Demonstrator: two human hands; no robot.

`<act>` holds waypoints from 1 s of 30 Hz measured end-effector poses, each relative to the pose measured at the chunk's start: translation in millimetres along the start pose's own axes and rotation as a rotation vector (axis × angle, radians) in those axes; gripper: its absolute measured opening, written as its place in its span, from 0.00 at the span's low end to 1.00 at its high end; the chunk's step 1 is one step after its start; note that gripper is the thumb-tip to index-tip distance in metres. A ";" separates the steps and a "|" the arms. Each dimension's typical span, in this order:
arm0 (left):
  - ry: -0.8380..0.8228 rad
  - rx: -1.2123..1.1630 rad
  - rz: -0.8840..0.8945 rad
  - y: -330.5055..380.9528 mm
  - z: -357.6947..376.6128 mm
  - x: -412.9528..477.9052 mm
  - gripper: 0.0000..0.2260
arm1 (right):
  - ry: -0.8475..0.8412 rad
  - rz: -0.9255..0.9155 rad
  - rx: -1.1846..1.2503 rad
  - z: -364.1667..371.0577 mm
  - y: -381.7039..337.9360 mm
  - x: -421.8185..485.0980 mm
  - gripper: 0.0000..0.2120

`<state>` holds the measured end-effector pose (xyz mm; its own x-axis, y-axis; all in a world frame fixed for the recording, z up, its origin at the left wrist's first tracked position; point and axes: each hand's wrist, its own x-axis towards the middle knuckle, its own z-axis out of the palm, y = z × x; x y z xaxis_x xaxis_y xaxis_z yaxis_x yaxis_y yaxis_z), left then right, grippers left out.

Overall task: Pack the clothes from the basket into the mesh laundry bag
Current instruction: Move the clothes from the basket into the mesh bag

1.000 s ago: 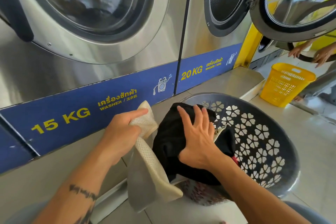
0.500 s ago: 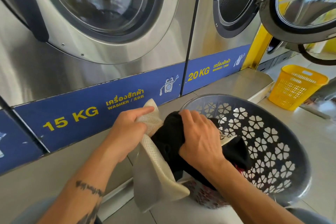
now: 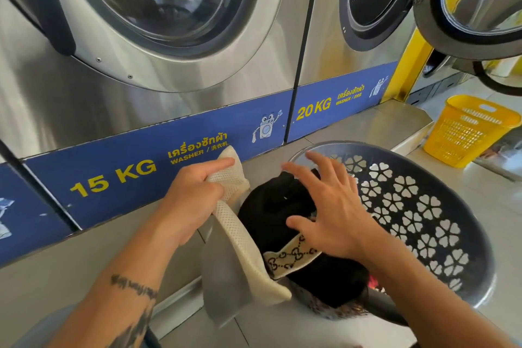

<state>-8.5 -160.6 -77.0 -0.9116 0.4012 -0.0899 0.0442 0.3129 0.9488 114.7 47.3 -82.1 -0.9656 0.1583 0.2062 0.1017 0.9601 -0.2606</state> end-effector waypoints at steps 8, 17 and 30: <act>-0.036 0.047 0.015 1.2 7.6 -7.4 0.30 | -0.181 0.084 0.203 26.9 8.4 0.8 0.31; -0.019 0.065 0.072 4.6 8.8 -10.6 0.31 | -0.297 -0.358 -0.177 34.1 -44.8 -10.0 0.26; -0.034 0.130 0.060 -0.2 13.5 -10.0 0.31 | -0.386 0.276 0.665 24.2 30.2 9.1 0.42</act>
<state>6.1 -153.1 -80.4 -0.8914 0.4507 -0.0469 0.1524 0.3956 0.9057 103.2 72.2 -110.9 -0.9533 0.1616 -0.2551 0.3018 0.5412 -0.7849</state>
